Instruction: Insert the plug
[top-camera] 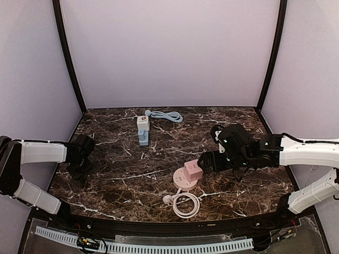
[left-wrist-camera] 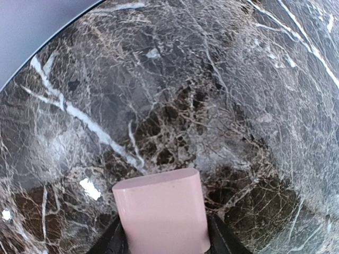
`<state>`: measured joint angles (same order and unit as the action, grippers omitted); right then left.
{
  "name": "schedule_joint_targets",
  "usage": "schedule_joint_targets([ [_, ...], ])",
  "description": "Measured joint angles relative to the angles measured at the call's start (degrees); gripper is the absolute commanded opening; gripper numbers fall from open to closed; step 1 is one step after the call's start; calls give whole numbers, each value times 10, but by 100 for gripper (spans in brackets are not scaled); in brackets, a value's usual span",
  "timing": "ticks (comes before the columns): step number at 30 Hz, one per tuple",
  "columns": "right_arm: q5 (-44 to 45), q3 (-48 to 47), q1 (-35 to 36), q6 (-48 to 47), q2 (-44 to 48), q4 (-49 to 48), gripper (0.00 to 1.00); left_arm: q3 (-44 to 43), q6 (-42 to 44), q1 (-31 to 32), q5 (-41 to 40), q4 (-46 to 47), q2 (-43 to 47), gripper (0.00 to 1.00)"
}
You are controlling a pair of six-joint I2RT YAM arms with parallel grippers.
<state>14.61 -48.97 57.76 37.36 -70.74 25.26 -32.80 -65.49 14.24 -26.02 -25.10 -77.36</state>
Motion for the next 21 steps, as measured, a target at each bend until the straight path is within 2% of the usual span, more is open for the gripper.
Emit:
schedule_joint_targets([
  [2, 0, 0, 0, 0, 0, 0, 99, 0, 3, -1, -3, 1, 0, 40],
  [7, 0, 0, 0, 0, -2, 0, 99, 0, 27, -2, -5, 13, -2, 21],
  [13, 0, 0, 0, 0, -2, 0, 99, 1, 94, -2, 12, 45, 0, 3],
  [21, 0, 0, 0, -7, 12, 0, 99, 32, 208, 12, 73, 117, 107, 1],
])
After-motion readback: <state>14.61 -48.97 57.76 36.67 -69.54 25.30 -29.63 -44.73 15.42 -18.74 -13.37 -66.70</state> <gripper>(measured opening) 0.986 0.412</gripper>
